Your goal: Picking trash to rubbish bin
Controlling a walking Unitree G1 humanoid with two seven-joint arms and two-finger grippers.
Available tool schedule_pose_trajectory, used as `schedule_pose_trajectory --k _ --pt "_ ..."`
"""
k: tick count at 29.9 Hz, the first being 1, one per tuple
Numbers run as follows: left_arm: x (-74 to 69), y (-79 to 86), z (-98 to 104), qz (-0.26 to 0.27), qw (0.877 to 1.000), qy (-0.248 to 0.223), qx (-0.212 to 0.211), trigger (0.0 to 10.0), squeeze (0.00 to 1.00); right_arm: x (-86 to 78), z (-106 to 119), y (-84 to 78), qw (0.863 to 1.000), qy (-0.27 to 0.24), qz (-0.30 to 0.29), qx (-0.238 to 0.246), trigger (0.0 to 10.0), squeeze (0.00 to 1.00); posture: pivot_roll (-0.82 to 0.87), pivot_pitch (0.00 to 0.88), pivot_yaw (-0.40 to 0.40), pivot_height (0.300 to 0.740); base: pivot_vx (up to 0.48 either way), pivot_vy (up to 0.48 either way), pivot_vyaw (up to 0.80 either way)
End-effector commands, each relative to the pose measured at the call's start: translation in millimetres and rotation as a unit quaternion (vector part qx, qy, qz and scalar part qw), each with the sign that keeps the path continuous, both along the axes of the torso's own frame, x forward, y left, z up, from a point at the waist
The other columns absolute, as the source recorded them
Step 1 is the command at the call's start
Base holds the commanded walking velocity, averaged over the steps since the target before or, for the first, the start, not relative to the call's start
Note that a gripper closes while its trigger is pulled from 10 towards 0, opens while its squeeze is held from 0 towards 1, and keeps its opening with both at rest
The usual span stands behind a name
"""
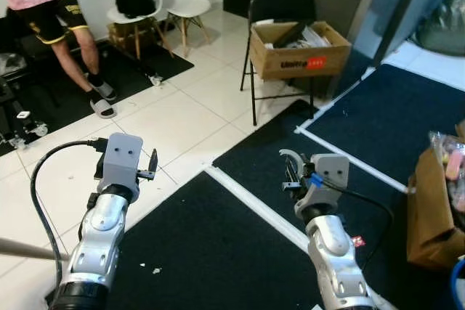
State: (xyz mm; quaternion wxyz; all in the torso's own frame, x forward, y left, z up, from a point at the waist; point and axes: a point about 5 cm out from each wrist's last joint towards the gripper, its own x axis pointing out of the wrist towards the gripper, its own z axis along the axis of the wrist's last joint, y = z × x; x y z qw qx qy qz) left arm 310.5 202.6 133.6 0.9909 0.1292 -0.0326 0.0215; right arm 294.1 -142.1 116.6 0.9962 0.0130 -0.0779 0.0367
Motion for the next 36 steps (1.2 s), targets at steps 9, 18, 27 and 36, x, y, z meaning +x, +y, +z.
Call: schedule_pose_trajectory --k 9,18,27,36 --pt "3.4 -6.1 -11 -0.007 0.999 0.028 -0.034 10.0 0.00 -4.7 -11 -5.2 1.000 0.019 -0.015 0.002 10.0 0.00 0.06 0.070 0.108 0.740 0.000 0.000 -0.57" --pt "-10.6 8.1 -20 0.040 0.996 0.041 -0.069 10.0 0.00 3.7 -25 -5.7 0.998 0.063 -0.002 0.017 10.0 0.00 0.10 0.074 0.075 0.740 0.000 0.000 0.00" --pt "-1.2 0.0 -13 0.024 0.997 0.027 -0.072 10.0 0.00 11.4 -24 -8.4 0.997 0.072 0.009 0.005 10.0 0.00 0.09 0.074 0.046 0.740 0.000 0.000 0.00" --pt "-2.4 -5.8 -18 0.029 0.996 0.037 -0.070 10.0 0.00 13.3 -21 -14.4 0.998 0.068 -0.003 0.010 10.0 0.00 0.08 0.070 0.031 0.740 0.000 0.000 0.00"
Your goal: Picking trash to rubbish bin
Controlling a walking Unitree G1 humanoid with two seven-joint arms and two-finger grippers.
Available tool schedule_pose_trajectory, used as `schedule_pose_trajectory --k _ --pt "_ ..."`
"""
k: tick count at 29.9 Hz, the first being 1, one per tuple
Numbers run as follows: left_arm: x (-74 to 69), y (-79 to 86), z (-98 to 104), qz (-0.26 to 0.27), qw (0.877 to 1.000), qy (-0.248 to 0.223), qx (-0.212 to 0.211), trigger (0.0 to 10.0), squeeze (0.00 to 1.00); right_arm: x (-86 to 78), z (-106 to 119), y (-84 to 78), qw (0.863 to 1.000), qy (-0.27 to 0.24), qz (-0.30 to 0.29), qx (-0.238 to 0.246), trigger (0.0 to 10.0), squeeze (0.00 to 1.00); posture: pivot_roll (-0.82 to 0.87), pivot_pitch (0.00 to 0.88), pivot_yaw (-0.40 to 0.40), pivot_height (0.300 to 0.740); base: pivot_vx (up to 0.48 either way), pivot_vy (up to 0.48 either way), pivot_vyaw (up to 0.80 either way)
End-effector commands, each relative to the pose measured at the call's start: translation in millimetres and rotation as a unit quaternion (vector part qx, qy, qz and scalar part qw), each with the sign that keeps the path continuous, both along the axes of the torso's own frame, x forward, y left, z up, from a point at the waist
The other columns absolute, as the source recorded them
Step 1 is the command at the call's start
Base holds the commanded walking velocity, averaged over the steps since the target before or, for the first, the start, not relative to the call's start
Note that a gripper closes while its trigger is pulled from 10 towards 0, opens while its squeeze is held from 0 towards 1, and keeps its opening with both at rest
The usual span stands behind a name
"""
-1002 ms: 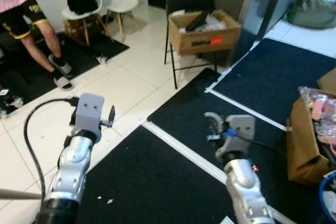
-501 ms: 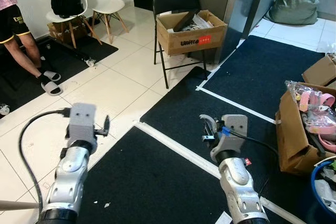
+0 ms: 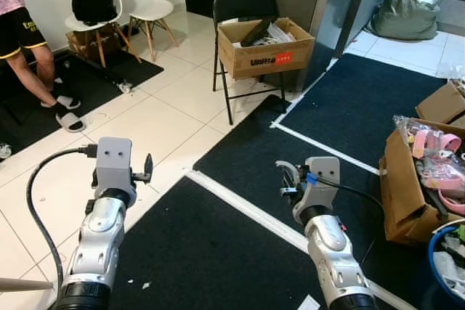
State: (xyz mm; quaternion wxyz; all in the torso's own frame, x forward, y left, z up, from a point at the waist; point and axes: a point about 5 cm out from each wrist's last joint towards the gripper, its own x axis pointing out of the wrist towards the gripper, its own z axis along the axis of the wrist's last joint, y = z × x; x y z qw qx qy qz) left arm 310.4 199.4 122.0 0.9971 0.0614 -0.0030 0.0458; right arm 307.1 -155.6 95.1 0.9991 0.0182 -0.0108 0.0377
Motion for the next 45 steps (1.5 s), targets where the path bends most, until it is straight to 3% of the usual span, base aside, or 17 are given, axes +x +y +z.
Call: schedule_pose_trajectory --k 1,19,45 --pt "-2.5 -1.1 -6 0.009 1.000 0.012 -0.001 10.0 0.00 0.5 1 0.2 1.000 0.001 -0.005 0.008 10.0 0.00 0.09 0.075 0.026 0.740 0.000 0.000 0.00" --pt "-7.5 -7.8 -13 0.016 1.000 0.020 0.001 10.0 0.00 0.1 0 7.6 1.000 0.005 0.017 0.000 10.0 0.00 0.07 0.086 0.007 0.740 0.000 0.000 0.00" --pt "-8.6 -11.7 -7 0.005 1.000 0.010 0.018 10.0 0.00 0.1 0 10.4 1.000 -0.003 0.022 -0.020 10.0 0.00 0.09 0.097 0.000 0.740 0.311 0.000 0.00"
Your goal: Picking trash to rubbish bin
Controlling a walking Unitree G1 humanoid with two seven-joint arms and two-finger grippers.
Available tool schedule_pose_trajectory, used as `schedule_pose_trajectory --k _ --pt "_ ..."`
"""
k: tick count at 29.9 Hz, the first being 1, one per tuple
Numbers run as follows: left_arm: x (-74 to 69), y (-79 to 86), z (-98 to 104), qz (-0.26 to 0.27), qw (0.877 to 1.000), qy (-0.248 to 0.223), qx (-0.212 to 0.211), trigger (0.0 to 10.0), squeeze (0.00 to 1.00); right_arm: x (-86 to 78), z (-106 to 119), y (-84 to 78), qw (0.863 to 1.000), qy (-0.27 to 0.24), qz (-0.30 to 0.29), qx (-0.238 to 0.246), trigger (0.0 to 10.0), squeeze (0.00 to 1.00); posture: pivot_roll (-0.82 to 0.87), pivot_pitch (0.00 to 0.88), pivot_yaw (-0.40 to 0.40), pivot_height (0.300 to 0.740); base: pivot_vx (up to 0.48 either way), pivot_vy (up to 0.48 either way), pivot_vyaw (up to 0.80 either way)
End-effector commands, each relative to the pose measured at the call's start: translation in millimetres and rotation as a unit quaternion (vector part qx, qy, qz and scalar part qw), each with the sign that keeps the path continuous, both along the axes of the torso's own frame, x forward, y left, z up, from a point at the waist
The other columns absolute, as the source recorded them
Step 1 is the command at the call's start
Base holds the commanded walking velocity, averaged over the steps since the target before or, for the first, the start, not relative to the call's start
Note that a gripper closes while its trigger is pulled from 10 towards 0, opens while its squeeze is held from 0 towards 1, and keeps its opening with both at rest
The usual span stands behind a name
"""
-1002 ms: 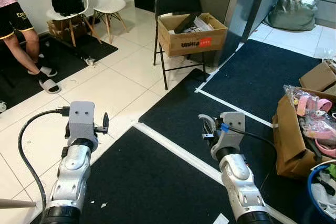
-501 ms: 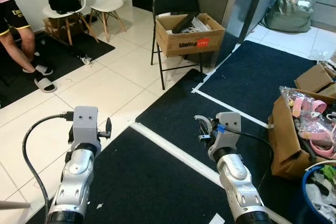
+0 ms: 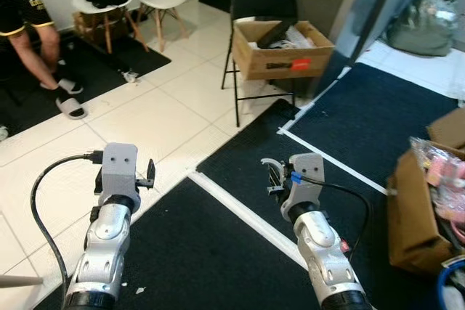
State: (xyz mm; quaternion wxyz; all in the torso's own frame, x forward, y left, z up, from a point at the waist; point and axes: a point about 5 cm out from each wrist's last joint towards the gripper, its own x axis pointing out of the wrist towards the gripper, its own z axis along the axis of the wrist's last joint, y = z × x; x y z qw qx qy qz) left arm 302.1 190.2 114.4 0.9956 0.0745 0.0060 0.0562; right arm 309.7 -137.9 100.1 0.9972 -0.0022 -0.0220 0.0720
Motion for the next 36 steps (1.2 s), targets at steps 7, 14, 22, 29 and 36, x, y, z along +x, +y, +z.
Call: schedule_pose_trajectory --k 7,14,22,29,36 --pt "-3.3 -9.3 -0.8 -0.016 1.000 0.004 -0.006 10.0 0.00 -1.7 -5.8 -8.0 1.000 0.013 -0.009 0.000 10.0 0.00 0.09 0.099 -0.007 0.740 0.290 0.000 0.00" --pt "-2.6 -2.5 0.5 -0.005 1.000 0.003 -0.009 10.0 0.00 -1.3 -6.2 -8.7 1.000 0.014 -0.010 0.005 10.0 0.00 0.09 0.098 -0.011 0.740 0.291 0.000 -0.18" --pt "-2.6 -1.7 2.0 -0.004 1.000 0.003 -0.007 10.0 0.00 -1.1 -6.8 -9.1 1.000 0.017 -0.010 0.008 10.0 0.00 0.09 0.101 -0.011 0.740 0.300 0.000 -0.53" --pt "-3.0 -3.5 1.9 -0.006 1.000 0.003 -0.008 10.0 0.00 -2.4 -9.0 -8.4 1.000 0.023 -0.011 0.011 10.0 0.00 0.09 0.101 -0.011 0.740 0.303 0.000 -0.69" --pt "-2.7 -3.9 2.0 -0.006 1.000 0.004 -0.009 10.0 0.00 -2.3 -10.7 -8.8 0.999 0.030 -0.012 0.016 10.0 0.00 0.09 0.102 -0.012 0.740 0.301 0.000 -0.42"
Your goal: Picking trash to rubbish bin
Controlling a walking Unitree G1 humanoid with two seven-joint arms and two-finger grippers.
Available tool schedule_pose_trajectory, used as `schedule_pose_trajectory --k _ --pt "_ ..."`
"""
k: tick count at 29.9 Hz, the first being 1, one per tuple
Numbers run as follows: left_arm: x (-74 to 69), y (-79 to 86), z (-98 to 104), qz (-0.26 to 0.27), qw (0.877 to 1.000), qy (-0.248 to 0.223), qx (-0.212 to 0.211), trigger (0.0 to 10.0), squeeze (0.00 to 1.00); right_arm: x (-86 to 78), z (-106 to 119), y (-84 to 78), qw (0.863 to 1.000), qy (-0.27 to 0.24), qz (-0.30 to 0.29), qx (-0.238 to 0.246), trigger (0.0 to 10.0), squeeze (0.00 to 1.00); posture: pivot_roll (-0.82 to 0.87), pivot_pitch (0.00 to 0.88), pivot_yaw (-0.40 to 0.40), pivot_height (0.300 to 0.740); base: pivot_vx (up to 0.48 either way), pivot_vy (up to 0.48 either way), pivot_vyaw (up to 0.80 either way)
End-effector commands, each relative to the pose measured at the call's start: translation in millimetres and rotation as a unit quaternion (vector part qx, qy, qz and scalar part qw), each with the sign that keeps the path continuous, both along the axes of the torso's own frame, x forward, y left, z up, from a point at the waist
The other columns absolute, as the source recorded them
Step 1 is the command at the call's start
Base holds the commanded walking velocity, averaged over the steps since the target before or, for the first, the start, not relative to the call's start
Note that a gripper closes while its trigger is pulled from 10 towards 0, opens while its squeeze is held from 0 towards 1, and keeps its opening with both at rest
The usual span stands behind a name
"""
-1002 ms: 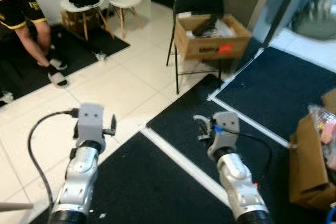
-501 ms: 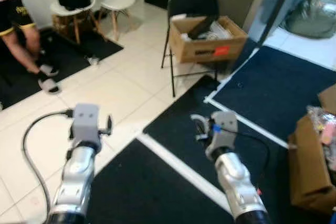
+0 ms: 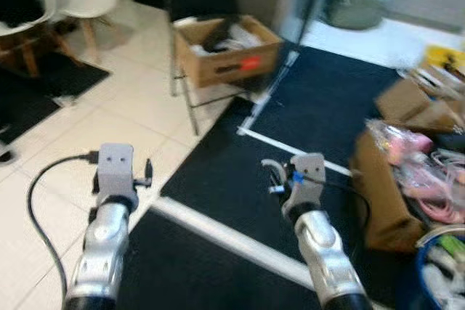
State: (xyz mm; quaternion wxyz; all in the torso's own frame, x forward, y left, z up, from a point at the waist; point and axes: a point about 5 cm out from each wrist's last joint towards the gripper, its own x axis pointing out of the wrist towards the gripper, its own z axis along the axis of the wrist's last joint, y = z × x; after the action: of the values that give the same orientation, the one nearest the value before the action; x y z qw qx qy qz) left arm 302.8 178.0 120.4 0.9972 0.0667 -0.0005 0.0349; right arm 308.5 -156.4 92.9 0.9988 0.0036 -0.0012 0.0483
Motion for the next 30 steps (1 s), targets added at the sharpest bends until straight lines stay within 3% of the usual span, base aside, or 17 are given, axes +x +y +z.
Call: schedule_pose_trajectory --k 1,30 --pt "-3.4 8.2 -3.9 0.015 1.000 0.009 -0.001 10.0 0.00 -1.0 -3.6 9.7 1.000 0.009 0.012 0.011 10.0 0.00 0.09 0.102 -0.012 0.740 0.304 0.000 0.00" --pt "0.1 15.2 -0.7 0.018 1.000 0.008 -0.002 10.0 0.00 4.6 -4.2 14.8 1.000 0.016 0.012 0.020 10.0 0.00 0.10 0.085 -0.007 0.740 0.303 0.000 0.00"
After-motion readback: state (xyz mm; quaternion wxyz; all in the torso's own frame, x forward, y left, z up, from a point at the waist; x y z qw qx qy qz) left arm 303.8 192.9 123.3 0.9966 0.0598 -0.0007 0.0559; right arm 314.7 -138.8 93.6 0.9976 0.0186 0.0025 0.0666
